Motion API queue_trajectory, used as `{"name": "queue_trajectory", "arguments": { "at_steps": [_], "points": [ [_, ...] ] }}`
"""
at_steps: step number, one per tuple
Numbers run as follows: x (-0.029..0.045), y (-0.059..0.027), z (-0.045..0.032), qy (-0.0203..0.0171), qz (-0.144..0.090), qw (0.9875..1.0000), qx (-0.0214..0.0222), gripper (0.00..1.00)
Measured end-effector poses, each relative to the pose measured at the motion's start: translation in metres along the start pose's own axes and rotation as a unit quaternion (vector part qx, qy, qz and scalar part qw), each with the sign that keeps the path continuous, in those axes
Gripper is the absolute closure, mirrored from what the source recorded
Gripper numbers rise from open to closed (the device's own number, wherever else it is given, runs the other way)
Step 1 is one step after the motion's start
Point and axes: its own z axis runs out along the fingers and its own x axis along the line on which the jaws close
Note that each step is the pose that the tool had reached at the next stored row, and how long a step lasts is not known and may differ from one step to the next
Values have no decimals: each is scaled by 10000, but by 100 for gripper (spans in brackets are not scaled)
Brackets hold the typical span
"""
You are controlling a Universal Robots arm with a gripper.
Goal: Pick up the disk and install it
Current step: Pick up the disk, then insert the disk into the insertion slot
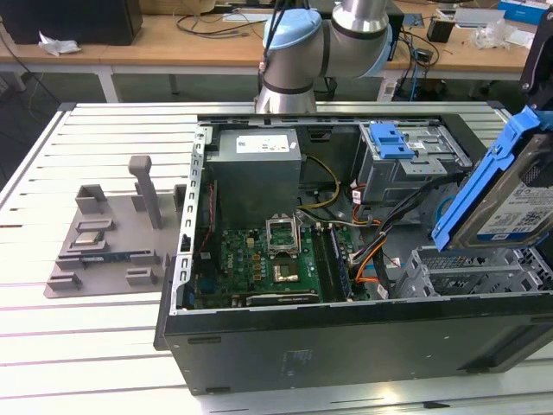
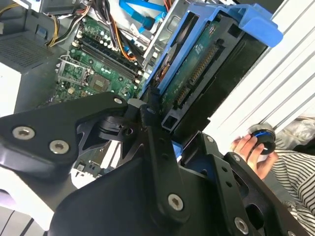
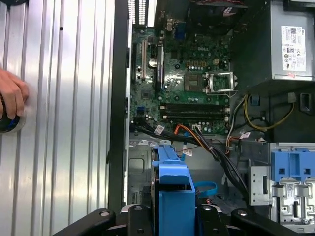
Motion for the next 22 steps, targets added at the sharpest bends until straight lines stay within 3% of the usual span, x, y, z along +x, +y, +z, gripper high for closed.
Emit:
{"name": "queue_trajectory", "arguments": {
  "at_steps": [6,22],
  "points": [
    [-14,-11,87,3,0,10000,0,63],
    [-16,-11,95,2,0,10000,0,63]
  ]
}}
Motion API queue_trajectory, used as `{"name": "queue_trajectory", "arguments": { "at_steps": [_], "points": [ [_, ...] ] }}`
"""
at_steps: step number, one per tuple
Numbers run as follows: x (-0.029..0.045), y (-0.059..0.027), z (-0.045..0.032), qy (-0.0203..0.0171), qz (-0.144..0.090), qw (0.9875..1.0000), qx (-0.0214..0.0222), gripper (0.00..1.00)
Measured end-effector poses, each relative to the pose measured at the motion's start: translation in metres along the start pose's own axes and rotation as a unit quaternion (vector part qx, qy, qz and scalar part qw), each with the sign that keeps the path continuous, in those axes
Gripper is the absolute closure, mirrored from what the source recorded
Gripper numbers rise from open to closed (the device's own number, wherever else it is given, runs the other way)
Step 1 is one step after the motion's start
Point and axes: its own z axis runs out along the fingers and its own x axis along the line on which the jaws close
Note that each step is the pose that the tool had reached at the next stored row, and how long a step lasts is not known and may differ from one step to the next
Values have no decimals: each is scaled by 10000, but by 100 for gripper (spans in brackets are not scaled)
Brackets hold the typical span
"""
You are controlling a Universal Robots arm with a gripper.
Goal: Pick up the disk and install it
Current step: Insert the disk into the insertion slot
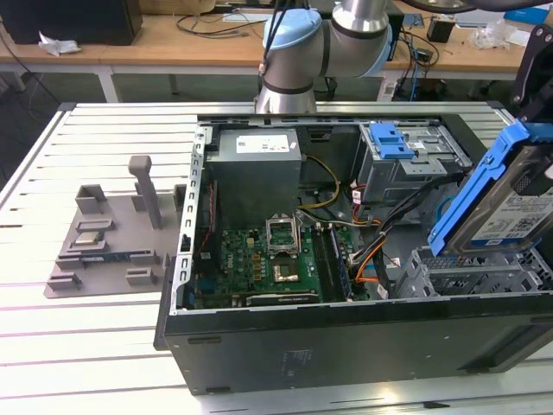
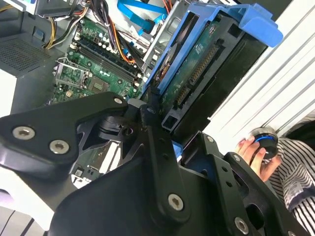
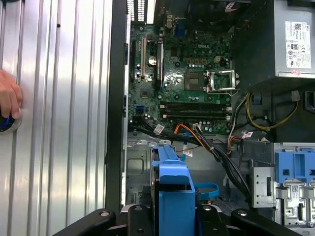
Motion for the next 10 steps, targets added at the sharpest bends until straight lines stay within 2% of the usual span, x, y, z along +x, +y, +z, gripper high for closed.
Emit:
{"name": "queue_trajectory", "arguments": {
  "at_steps": [7,9,10],
  "points": [
    [-54,-28,101,4,1,10000,-6,63],
    [-81,-45,126,24,4,10000,-7,63],
    [-99,-55,146,47,7,10000,-7,63]
  ]
}}
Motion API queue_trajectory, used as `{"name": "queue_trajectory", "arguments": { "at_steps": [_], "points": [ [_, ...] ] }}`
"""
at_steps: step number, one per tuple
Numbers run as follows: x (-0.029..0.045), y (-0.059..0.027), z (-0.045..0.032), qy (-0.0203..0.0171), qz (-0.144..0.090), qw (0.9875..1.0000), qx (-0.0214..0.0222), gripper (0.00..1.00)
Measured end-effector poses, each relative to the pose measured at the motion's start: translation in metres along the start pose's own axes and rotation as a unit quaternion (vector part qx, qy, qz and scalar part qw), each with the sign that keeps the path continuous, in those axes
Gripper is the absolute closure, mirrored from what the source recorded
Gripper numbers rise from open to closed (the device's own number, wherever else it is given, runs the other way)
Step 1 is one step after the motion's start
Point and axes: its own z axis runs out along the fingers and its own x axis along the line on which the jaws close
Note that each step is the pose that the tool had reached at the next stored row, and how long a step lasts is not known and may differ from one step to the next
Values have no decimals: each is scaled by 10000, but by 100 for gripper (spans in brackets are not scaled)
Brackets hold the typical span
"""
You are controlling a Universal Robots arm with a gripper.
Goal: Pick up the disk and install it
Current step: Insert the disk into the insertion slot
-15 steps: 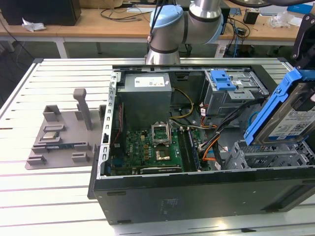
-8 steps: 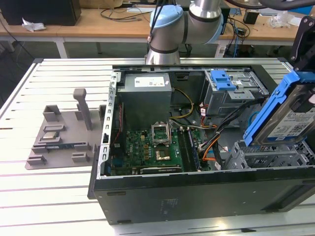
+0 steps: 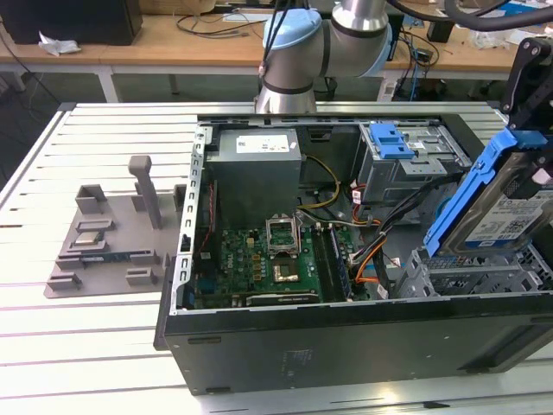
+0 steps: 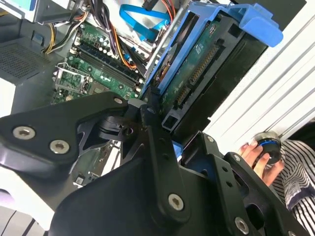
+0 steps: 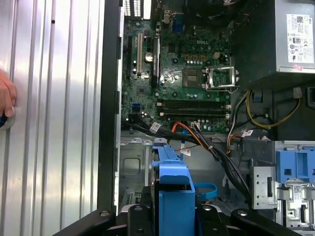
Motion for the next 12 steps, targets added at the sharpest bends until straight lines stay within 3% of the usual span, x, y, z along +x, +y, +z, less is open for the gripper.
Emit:
{"name": "queue_trajectory", "arguments": {
  "at_steps": [2,5,9,12],
  "points": [
    [-8,-5,20,44,4,10000,-1,63],
    [-6,-9,53,73,6,10000,-1,63],
    [-10,-17,159,79,7,10000,-4,63],
    [-3,-28,298,77,7,10000,-14,63]
  ]
}}
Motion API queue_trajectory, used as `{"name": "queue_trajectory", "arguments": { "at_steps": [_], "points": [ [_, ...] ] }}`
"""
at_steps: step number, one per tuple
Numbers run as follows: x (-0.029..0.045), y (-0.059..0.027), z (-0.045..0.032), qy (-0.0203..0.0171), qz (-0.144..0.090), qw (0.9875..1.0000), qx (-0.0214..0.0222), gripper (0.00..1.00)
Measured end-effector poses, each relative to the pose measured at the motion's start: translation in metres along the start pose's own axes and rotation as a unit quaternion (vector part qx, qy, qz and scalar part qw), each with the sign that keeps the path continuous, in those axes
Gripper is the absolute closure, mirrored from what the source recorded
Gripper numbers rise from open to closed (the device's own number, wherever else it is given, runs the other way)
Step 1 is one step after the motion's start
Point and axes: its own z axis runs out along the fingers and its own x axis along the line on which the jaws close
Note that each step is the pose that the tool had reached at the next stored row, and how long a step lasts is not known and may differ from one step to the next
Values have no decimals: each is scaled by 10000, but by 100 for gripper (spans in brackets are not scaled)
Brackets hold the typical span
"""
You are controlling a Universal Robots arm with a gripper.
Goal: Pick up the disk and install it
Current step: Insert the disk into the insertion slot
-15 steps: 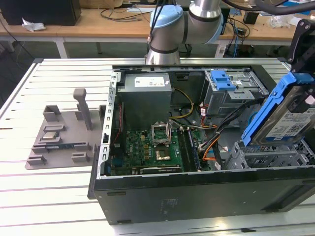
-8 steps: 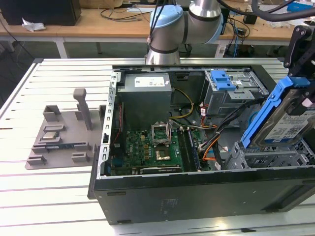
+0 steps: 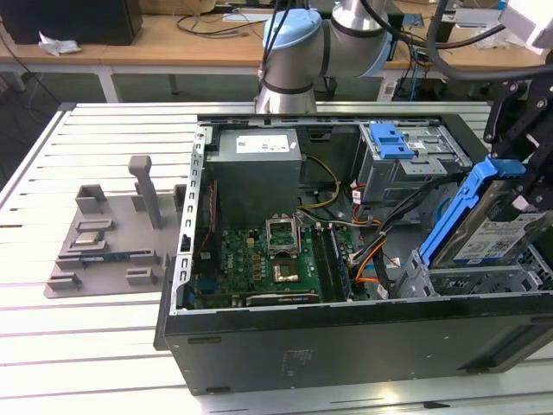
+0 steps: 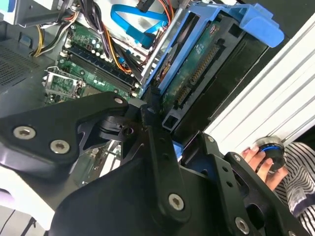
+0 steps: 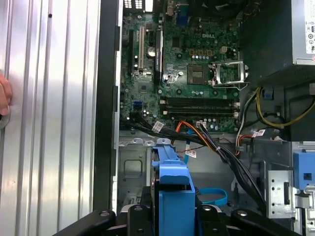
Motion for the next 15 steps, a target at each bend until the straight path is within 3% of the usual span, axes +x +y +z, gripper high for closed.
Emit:
{"name": "queue_trajectory", "arguments": {
  "at_steps": [15],
  "points": [
    [14,-32,364,-1,1,10000,-17,63]
  ]
}}
